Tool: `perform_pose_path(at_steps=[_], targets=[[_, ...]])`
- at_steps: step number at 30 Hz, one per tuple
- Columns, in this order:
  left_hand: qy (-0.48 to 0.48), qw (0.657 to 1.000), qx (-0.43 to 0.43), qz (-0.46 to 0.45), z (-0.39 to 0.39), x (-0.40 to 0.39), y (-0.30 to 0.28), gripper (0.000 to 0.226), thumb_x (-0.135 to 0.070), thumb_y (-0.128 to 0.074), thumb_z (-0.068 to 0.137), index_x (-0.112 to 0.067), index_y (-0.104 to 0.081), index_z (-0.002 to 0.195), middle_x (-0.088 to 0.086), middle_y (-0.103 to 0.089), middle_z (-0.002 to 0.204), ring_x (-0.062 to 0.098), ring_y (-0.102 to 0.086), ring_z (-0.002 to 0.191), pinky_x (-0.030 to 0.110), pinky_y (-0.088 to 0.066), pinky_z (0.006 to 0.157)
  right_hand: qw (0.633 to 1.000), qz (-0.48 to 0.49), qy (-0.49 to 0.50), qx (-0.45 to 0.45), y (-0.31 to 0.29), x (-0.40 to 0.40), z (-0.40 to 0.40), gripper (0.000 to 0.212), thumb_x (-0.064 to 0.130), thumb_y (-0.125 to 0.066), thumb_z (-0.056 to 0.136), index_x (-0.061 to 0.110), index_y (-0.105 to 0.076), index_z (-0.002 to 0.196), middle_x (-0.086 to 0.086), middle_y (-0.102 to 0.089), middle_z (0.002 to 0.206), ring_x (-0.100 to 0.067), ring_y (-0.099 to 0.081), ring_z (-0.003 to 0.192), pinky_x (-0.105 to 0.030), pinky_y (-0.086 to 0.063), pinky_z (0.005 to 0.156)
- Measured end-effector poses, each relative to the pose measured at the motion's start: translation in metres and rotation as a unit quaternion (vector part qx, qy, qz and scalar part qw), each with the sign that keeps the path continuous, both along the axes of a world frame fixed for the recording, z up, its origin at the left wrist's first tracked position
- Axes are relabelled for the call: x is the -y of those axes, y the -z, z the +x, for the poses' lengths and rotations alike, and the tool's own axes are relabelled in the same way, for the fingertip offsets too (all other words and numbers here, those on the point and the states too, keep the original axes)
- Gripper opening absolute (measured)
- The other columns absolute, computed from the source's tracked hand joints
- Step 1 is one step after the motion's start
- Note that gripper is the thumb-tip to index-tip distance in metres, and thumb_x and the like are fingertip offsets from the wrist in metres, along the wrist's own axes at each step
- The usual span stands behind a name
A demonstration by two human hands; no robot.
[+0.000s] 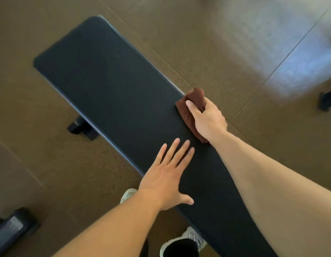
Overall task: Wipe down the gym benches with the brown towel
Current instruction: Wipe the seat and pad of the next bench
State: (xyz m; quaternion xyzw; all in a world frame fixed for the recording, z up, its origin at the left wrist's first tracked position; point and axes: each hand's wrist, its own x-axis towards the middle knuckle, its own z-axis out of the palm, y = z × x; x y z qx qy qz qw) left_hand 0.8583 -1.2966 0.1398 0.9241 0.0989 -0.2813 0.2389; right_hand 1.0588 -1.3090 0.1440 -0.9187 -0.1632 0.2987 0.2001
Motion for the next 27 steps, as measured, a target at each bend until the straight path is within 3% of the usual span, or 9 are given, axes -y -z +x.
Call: perform_pose_path(at_steps=[5,10,15,19,21,24,27], targets=[[0.035,0.999,-0.022,0.017,-0.043,-0.015,0.001,0.103,-0.09,-0.024,0.086,-0.041,0.047,0.141,-0.011,0.056,0.148,0.014,0.057,0.132,0.046,0.029,0.117,0.995,-0.009,-0.101,0.027,0.001,-0.028,-0.005,0.068,0.07,-0.048,0.098,0.038,-0.037,0.156,0.005,-0.044,0.158,-0.025,-0.044,0.143,-0.051,-0.039,0.113],[-0.118,0.991,0.013,0.063,-0.041,0.005,0.008,0.092,-0.086,-0.006,0.089,-0.034,0.048,0.142,-0.011,0.044,0.158,0.008,0.043,0.143,0.042,0.021,0.122,0.979,-0.009,-0.189,0.073,0.001,0.014,-0.012,0.063,0.062,-0.047,0.102,0.043,-0.028,0.16,0.005,-0.03,0.167,-0.027,-0.031,0.151,-0.05,-0.031,0.118],[-0.274,0.958,0.045,0.073,-0.002,0.055,0.003,0.068,-0.069,-0.016,0.1,-0.043,0.013,0.156,-0.005,0.03,0.166,0.015,0.04,0.146,0.052,0.021,0.12,0.977,0.02,-0.149,0.154,0.005,0.098,-0.024,0.058,0.062,-0.044,0.103,0.035,-0.043,0.154,-0.001,-0.052,0.151,-0.026,-0.047,0.139,-0.044,-0.038,0.111],[-0.34,0.936,0.036,0.088,0.052,0.094,0.004,0.06,-0.052,-0.023,0.106,-0.041,-0.001,0.161,-0.003,0.022,0.168,0.026,0.032,0.151,0.069,0.011,0.118,0.997,0.017,-0.036,0.066,-0.003,0.174,0.002,0.044,0.071,-0.043,0.099,0.044,-0.057,0.131,0.01,-0.063,0.119,-0.02,-0.06,0.112,-0.04,-0.046,0.089],[-0.344,0.934,0.017,0.094,0.073,0.119,0.0,0.063,-0.056,-0.021,0.105,-0.04,0.002,0.161,-0.001,0.023,0.168,0.029,0.03,0.152,0.07,0.009,0.118,1.0,0.01,0.018,-0.003,-0.01,0.213,0.019,0.043,0.077,-0.043,0.095,0.044,-0.061,0.115,0.014,-0.064,0.107,-0.018,-0.062,0.101,-0.042,-0.048,0.087],[-0.289,0.955,0.006,0.062,0.096,0.179,-0.01,0.062,-0.061,-0.015,0.103,-0.046,0.01,0.158,-0.002,0.032,0.165,0.029,0.037,0.148,0.068,0.013,0.118,0.996,0.009,0.05,-0.07,-0.017,0.274,0.032,0.045,0.08,-0.046,0.091,0.043,-0.063,0.112,0.017,-0.068,0.106,-0.015,-0.061,0.097,-0.042,-0.05,0.087],[-0.223,0.973,-0.024,0.044,0.107,0.243,-0.011,0.064,-0.064,-0.009,0.101,-0.048,0.025,0.153,-0.001,0.049,0.156,0.029,0.049,0.14,0.068,0.016,0.116,0.979,0.079,0.133,-0.136,-0.017,0.336,0.032,0.024,0.07,-0.056,0.093,0.05,-0.062,0.106,0.024,-0.067,0.102,-0.005,-0.061,0.096,-0.034,-0.048,0.083]])
